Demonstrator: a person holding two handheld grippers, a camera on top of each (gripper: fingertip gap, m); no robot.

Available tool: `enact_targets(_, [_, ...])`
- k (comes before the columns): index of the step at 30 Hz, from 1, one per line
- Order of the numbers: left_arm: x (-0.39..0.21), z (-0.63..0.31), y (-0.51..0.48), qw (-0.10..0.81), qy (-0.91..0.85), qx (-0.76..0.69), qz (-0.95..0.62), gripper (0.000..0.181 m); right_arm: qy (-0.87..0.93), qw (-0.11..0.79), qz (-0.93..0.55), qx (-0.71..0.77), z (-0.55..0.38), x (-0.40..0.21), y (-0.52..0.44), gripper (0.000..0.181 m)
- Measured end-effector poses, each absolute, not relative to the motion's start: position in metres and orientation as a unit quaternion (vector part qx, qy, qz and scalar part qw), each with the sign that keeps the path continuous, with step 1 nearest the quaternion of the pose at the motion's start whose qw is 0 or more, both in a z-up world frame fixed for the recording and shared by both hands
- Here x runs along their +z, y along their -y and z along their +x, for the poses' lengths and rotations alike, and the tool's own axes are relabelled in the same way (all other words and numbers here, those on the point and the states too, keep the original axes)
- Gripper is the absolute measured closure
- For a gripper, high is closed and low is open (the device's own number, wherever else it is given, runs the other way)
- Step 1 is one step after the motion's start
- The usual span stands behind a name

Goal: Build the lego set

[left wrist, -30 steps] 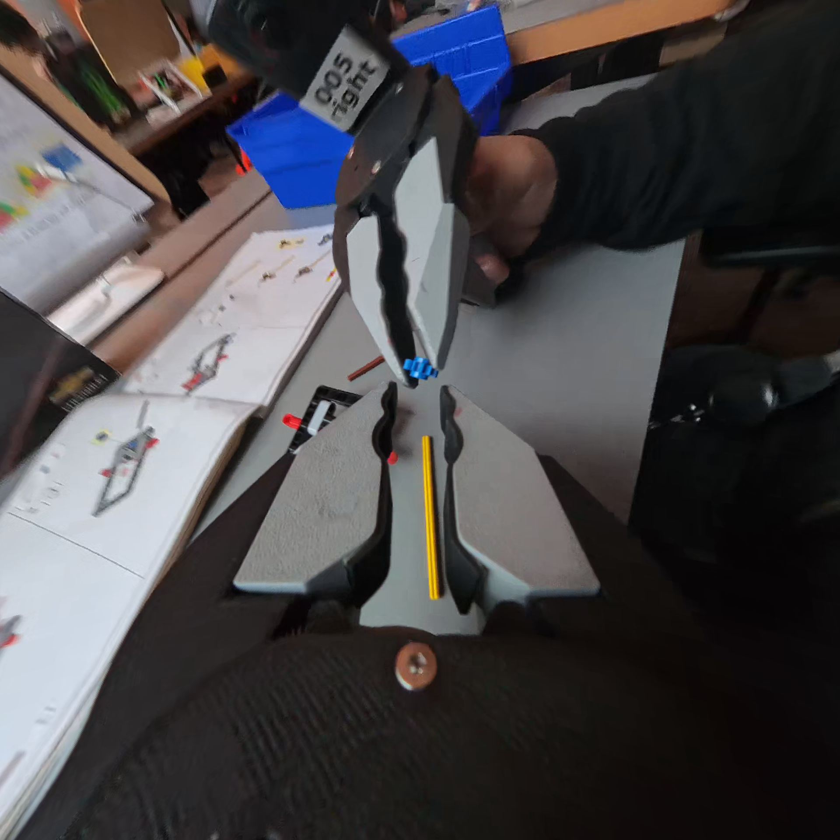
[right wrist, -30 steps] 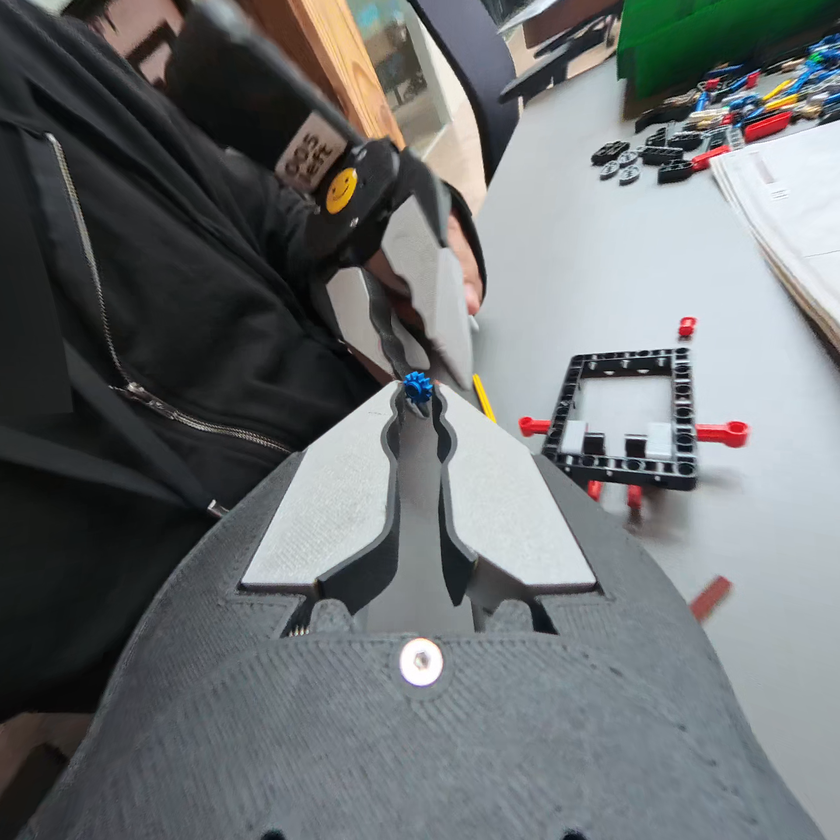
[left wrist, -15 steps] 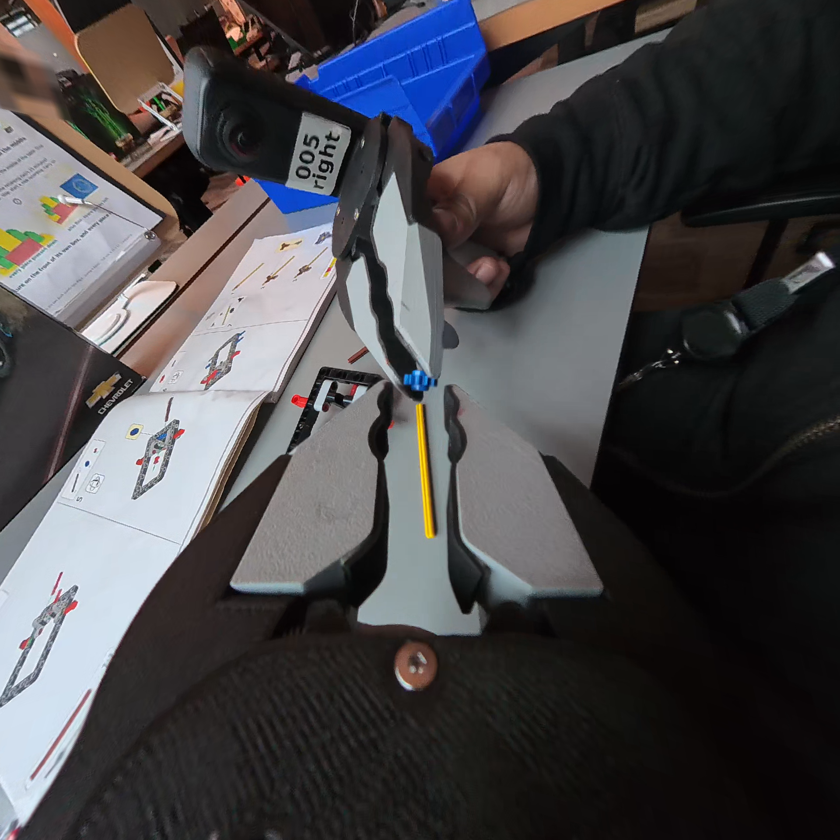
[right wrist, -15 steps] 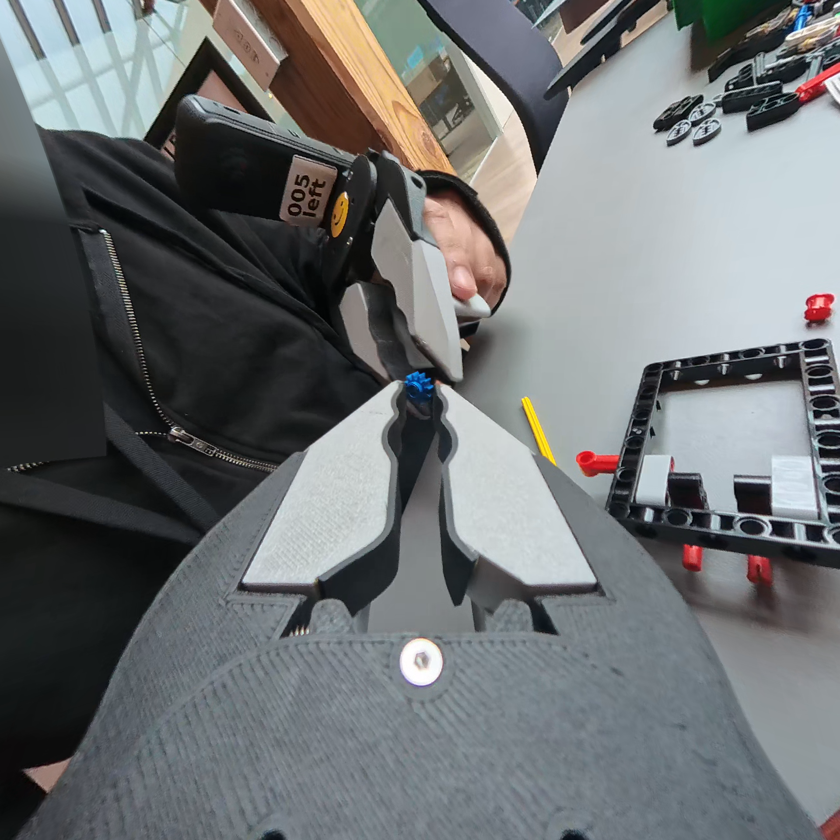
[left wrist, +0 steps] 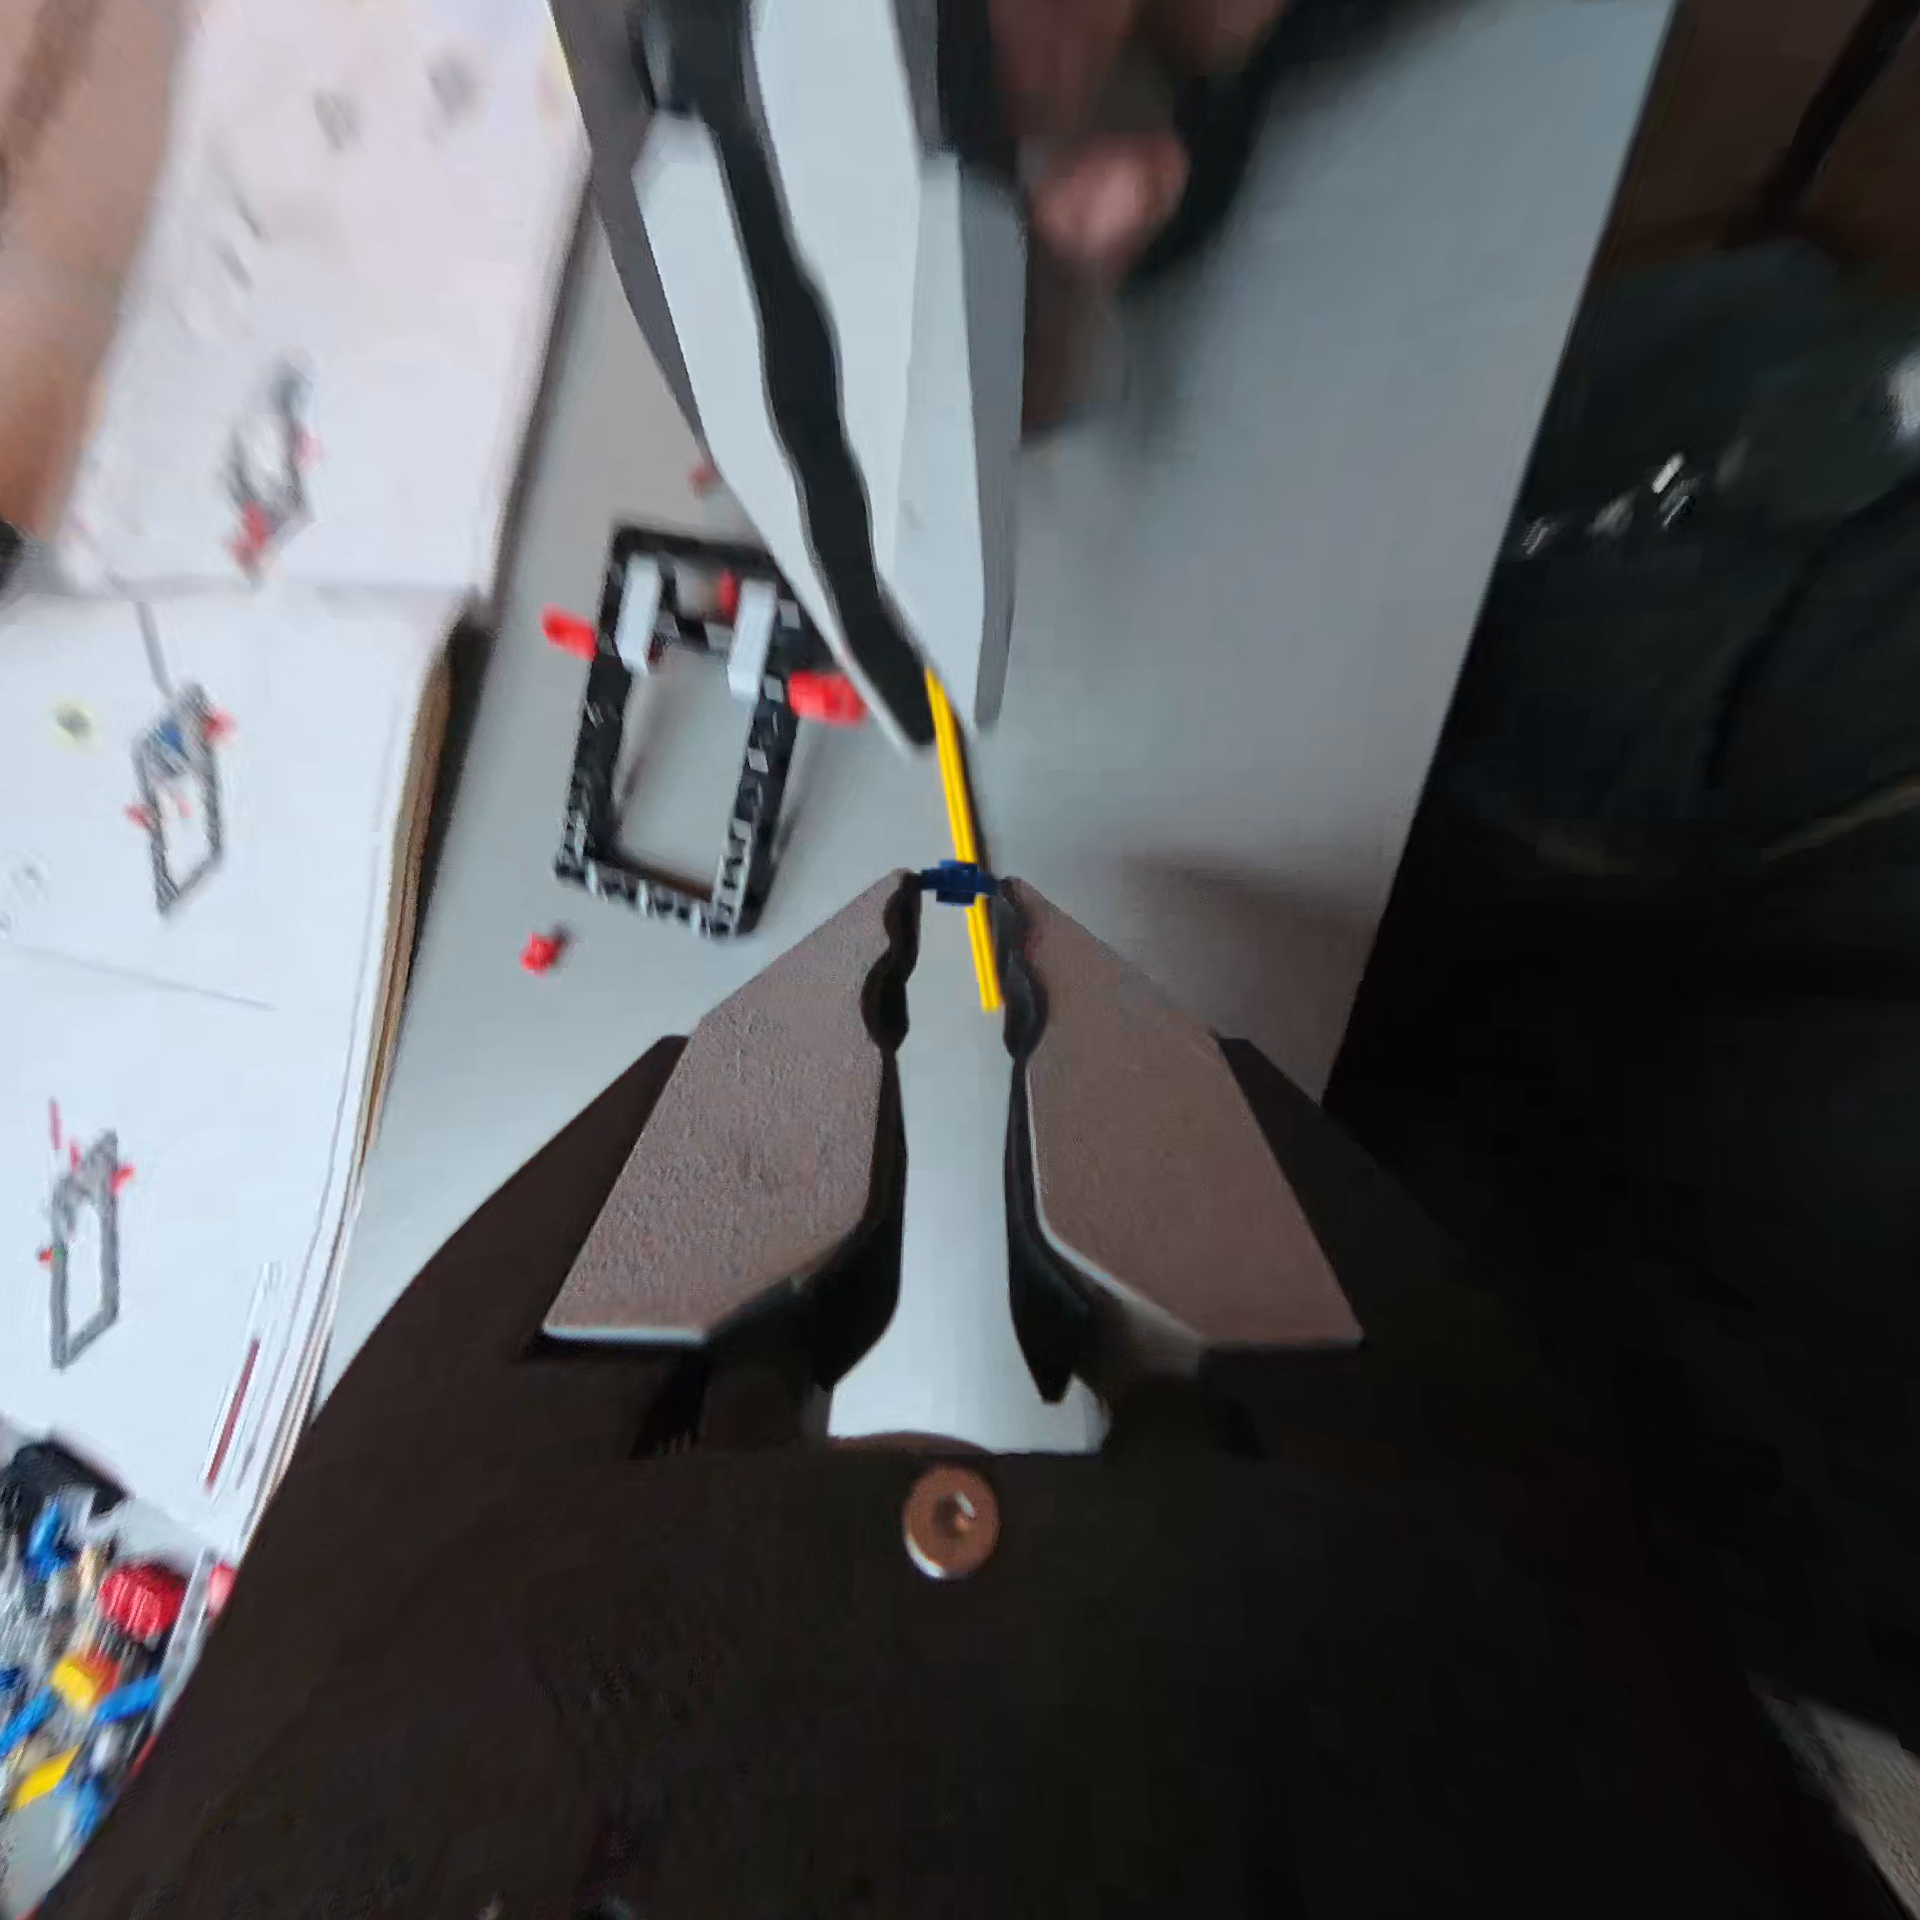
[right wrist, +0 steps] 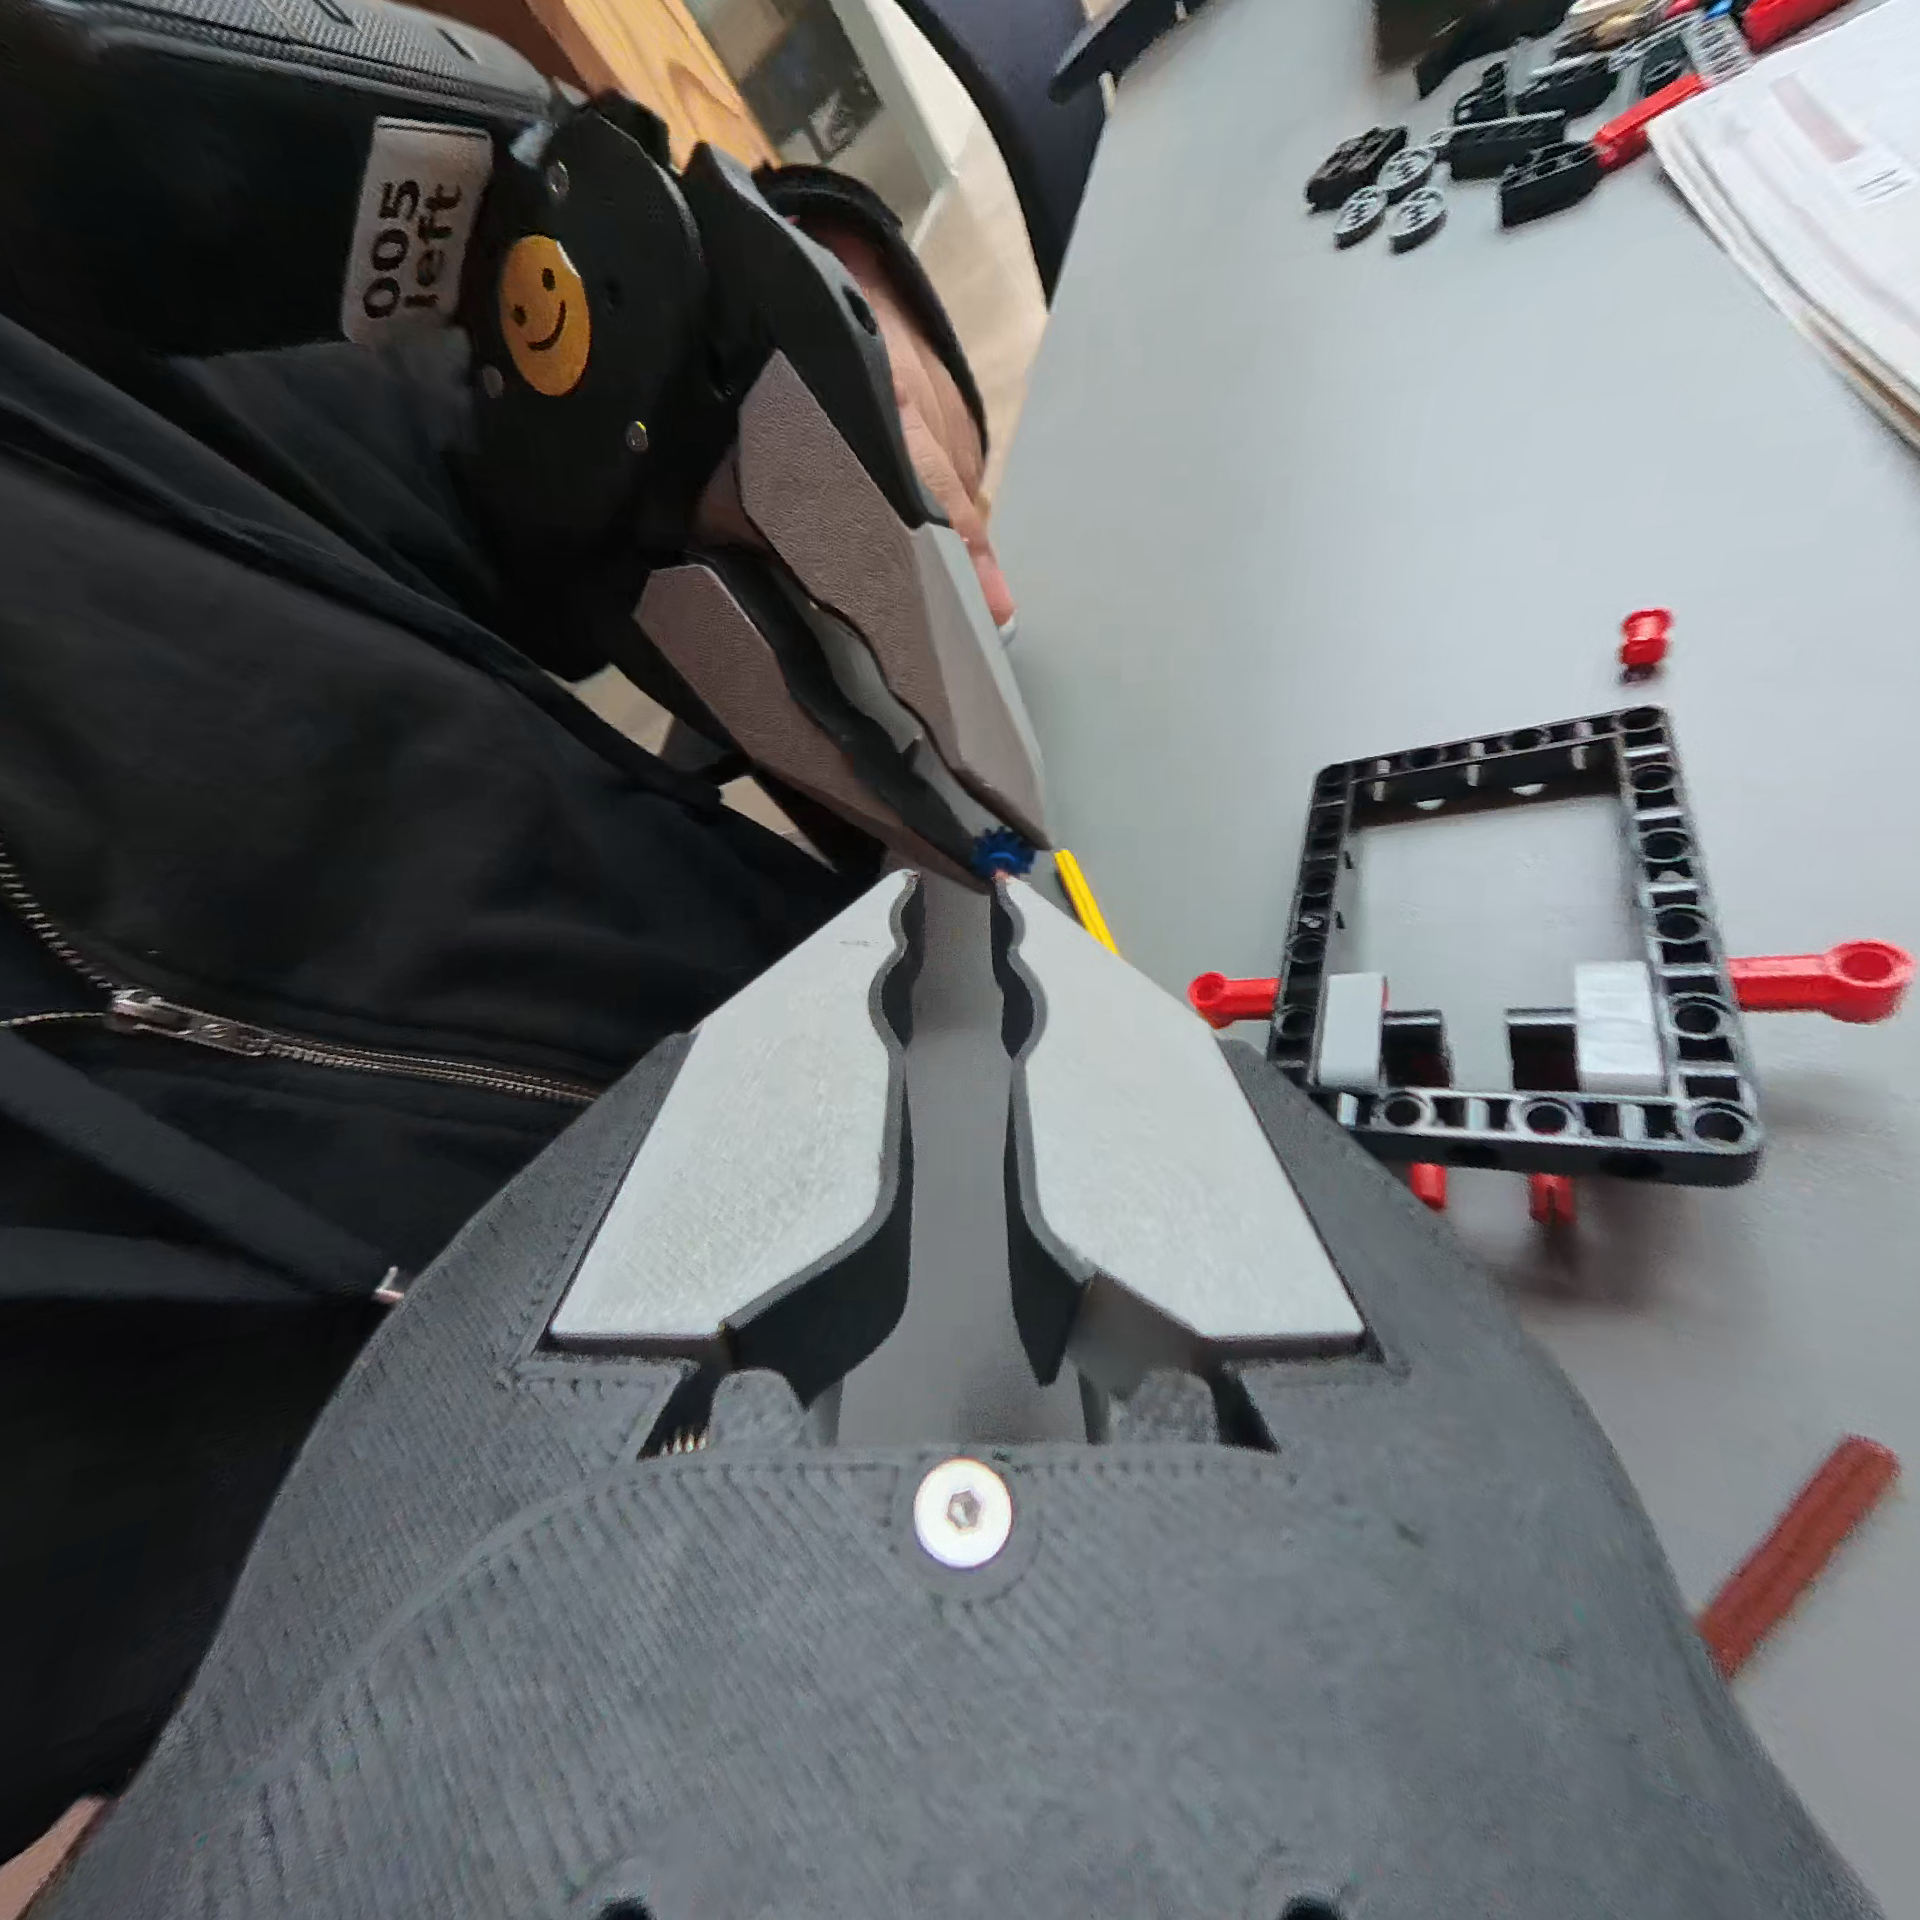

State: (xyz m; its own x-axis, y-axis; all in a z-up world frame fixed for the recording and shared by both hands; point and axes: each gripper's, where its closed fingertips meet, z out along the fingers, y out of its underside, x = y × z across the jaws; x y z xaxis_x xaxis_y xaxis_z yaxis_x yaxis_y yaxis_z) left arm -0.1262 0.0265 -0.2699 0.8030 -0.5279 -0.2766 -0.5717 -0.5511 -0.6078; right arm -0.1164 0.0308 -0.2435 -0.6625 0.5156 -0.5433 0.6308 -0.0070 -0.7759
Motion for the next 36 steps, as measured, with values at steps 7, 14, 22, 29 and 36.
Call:
enact_targets(7, [-0.293, -0.153, -0.016, 0.180, -0.305, 0.018, -0.935, 0.169, -0.796, -0.100, 0.415, -0.429, -0.118, -0.276, -0.059, 0.169])
enact_targets(14, [-0.294, -0.148, -0.022, 0.141, -0.314, -0.011, -0.939, 0.156, -0.831, -0.130, 0.397, -0.367, -0.113, -0.291, -0.068, 0.165])
enact_targets(22, [-0.292, -0.151, -0.016, 0.142, -0.309, -0.014, -0.940, 0.155, -0.833, -0.135, 0.390, -0.368, -0.111, -0.289, -0.071, 0.167])
enact_targets(29, [-0.282, -0.151, -0.003, 0.189, -0.252, -0.050, -0.948, 0.156, -0.842, -0.133, 0.376, -0.363, -0.113, -0.292, -0.075, 0.163])
enact_targets(36, [-0.294, -0.134, -0.008, 0.227, -0.218, -0.065, -0.947, 0.159, -0.847, -0.113, 0.362, -0.371, -0.106, -0.292, -0.065, 0.179])
